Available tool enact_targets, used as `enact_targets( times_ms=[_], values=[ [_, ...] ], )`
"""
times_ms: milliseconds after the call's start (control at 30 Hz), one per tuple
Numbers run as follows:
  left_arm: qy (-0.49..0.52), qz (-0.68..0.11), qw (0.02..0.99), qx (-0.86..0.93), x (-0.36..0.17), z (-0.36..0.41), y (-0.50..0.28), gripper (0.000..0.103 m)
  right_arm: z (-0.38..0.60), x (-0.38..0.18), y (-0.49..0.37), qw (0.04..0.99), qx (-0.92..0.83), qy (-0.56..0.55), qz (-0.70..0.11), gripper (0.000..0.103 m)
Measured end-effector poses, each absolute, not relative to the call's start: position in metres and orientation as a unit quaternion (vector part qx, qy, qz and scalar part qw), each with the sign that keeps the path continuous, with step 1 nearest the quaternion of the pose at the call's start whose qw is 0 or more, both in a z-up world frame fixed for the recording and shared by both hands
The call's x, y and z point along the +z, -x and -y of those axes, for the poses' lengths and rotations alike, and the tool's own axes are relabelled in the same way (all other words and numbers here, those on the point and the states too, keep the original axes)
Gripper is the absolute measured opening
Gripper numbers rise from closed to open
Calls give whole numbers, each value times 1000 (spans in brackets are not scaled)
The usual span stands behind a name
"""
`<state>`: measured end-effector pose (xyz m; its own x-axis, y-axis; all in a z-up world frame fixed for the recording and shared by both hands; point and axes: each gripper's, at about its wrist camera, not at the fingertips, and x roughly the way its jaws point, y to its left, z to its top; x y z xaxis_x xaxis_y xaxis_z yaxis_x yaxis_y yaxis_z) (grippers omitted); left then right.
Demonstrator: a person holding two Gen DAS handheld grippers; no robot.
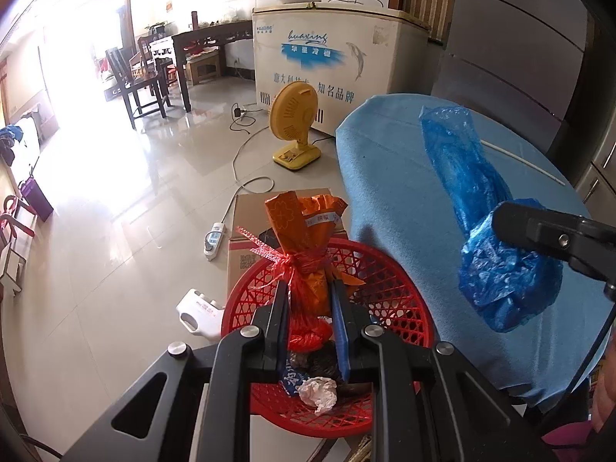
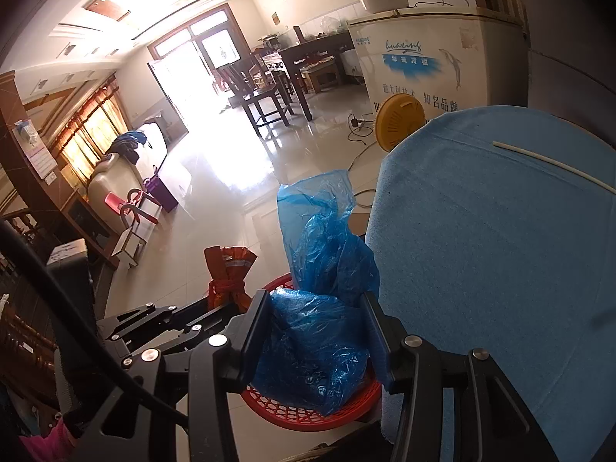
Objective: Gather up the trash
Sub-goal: 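Lower the orange bag into the red basket while the right tool holds the blue bag above it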
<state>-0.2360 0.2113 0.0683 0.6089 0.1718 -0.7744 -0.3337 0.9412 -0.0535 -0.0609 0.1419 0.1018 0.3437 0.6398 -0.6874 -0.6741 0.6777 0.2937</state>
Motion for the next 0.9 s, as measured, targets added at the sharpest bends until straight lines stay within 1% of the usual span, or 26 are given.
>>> enact_targets(
  times_ms=[900],
  values=[
    [90,-440,883,137,56,-210,235,21,-142,100,65,818,400,20,-413,51]
  ],
)
